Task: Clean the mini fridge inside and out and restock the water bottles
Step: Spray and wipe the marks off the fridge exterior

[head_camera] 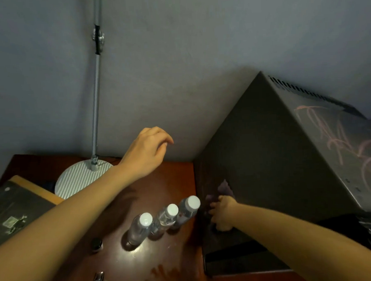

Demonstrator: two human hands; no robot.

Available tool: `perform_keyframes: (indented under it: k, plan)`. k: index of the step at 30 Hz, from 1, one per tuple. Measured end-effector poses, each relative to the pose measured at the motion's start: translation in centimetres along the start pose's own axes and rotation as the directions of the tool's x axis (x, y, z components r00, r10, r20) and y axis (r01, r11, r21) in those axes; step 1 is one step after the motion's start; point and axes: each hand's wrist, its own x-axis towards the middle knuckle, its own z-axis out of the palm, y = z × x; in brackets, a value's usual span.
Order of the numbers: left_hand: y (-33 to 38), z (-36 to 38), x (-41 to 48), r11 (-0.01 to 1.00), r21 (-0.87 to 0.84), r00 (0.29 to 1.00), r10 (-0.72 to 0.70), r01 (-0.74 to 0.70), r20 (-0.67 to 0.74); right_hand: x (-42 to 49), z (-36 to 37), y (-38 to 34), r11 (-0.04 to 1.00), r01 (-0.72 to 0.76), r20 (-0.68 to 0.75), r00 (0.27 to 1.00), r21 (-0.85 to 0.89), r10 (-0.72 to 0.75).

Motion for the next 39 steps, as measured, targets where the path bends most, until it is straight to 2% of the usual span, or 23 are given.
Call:
perform_keyframes:
  k: [2,3,4,5,6,7,8,11,15,18,21,26,29,32,35,38,39]
  plan:
    - [0.4,-0.6,-0.6,1.000,0.001,1.000,0.008,-0.008,-0.008,1.9,3.4,-3.5,0.998,0.056,0.166,0.985,0.010,-0.057]
    - [0.5,-0.8,-0.8,1.000,0.003,1.000,0.009,-0.009,-0.009,2.0,4.8,-4.0,0.984,0.036,0.087,0.996,-0.174,-0.021]
    - [0.5,-0.9,-1.1,1.000,0.006,1.000,0.011,-0.011,-0.010,1.7,4.5,-4.3,0.992,-0.042,0.082,0.995,-0.118,0.052]
    - [0.5,-1.0,-1.3,1.000,0.010,1.000,0.013,-0.013,-0.009,0.8,3.6,-5.2,1.000,-0.003,0.026,1.000,-0.029,0.003]
    - [0.5,-1.1,-1.4,1.000,0.014,1.000,0.014,-0.014,-0.009,-0.8,2.5,-5.6,0.997,0.048,0.018,0.999,-0.060,-0.047]
    - [0.5,-1.1,-1.6,1.000,0.017,1.000,0.014,-0.014,-0.009,-1.5,2.2,-5.6,0.977,0.136,0.021,0.991,-0.166,-0.134]
    - [0.5,-1.1,-1.6,1.000,0.017,1.000,0.013,-0.013,-0.010,-1.4,2.2,-5.5,0.968,0.194,0.032,0.981,-0.157,-0.191]
    - [0.4,-0.8,-1.5,1.000,0.010,1.000,0.017,-0.017,-0.007,-1.0,2.0,-5.0,0.983,0.174,0.061,0.984,-0.061,-0.170]
    - [-0.3,-0.3,-0.7,1.000,0.009,0.999,0.028,-0.028,0.016,0.4,0.6,-3.1,0.977,0.206,0.051,0.978,-0.048,-0.203]
    - [-1.3,0.1,0.1,1.000,0.017,0.999,0.024,-0.025,0.048,3.4,-0.4,-0.2,0.986,0.156,0.020,0.988,-0.057,-0.155]
    - [-2.8,0.6,0.8,0.999,0.034,0.998,0.012,-0.014,0.069,6.1,-2.7,4.3,0.997,0.083,-0.073,0.994,0.002,-0.083]
    - [-5.3,0.9,2.1,0.997,0.071,0.995,0.007,-0.014,0.099,11.1,-6.4,12.2,0.980,-0.108,-0.206,0.968,0.166,0.142]
    - [-5.9,1.3,3.1,0.998,0.057,0.995,0.005,-0.011,0.103,13.6,-7.6,14.3,0.969,-0.200,-0.190,0.956,0.142,0.225]
    - [-5.8,2.3,3.2,0.999,0.037,0.993,-0.011,0.007,0.118,14.5,-7.8,13.8,0.976,-0.211,-0.164,0.962,0.048,0.216]
    - [-4.8,2.9,2.7,1.000,0.030,0.987,-0.013,0.009,0.160,14.5,-6.0,10.2,0.987,-0.161,-0.169,0.973,-0.007,0.157]
    - [-3.8,2.5,2.2,0.999,0.033,0.982,0.015,-0.021,0.187,12.7,-4.2,5.5,0.995,-0.054,-0.140,0.988,0.084,0.065]
    - [-3.6,2.2,2.0,0.999,0.035,0.983,0.023,-0.030,0.181,12.0,-3.1,3.6,0.980,-0.022,-0.113,0.993,0.197,0.045]
